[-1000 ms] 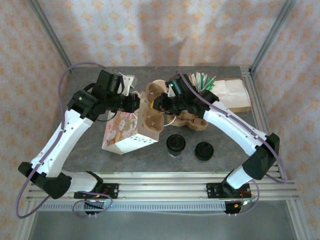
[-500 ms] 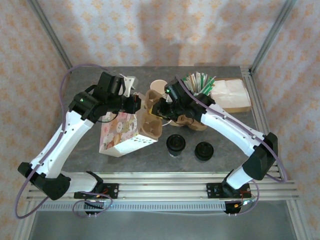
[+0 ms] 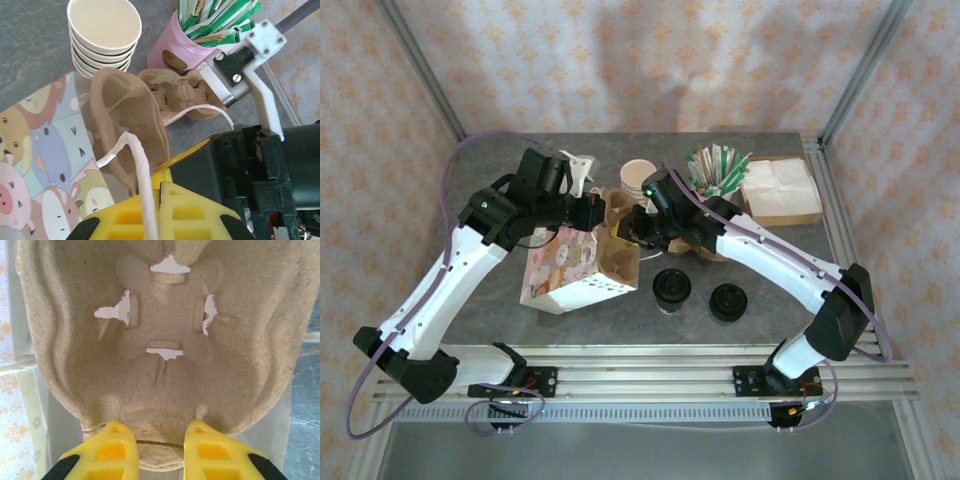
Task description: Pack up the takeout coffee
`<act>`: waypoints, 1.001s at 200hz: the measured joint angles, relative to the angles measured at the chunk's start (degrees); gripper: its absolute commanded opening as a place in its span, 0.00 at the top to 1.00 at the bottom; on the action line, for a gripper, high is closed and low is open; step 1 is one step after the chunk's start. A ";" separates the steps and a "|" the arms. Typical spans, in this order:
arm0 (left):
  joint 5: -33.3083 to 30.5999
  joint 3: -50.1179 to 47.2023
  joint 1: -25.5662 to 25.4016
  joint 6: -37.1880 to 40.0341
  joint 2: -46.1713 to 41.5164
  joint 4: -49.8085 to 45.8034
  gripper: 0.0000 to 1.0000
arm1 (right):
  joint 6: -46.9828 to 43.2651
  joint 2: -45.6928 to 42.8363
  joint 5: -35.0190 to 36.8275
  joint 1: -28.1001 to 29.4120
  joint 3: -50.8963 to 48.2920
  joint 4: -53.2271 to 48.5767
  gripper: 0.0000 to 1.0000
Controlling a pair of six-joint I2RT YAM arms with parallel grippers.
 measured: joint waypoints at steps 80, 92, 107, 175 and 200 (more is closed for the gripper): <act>0.92 0.00 -0.76 0.15 0.00 0.87 1.00 | 1.46 -0.28 -0.28 0.15 -4.35 4.39 0.83; 1.51 0.00 -0.76 0.15 0.00 1.09 1.00 | 1.70 -0.48 -0.33 0.26 -4.87 5.42 0.83; 1.97 0.00 -0.76 0.37 0.00 1.11 1.00 | 1.81 -0.87 -0.39 0.26 -5.68 6.43 0.83; 3.45 -0.17 -1.40 1.25 0.00 1.16 1.00 | 2.62 -1.31 -0.24 0.74 -7.15 9.64 0.83; 3.89 -0.22 -1.40 1.49 0.02 1.27 1.00 | 2.08 -1.36 0.52 1.97 -7.15 9.79 0.83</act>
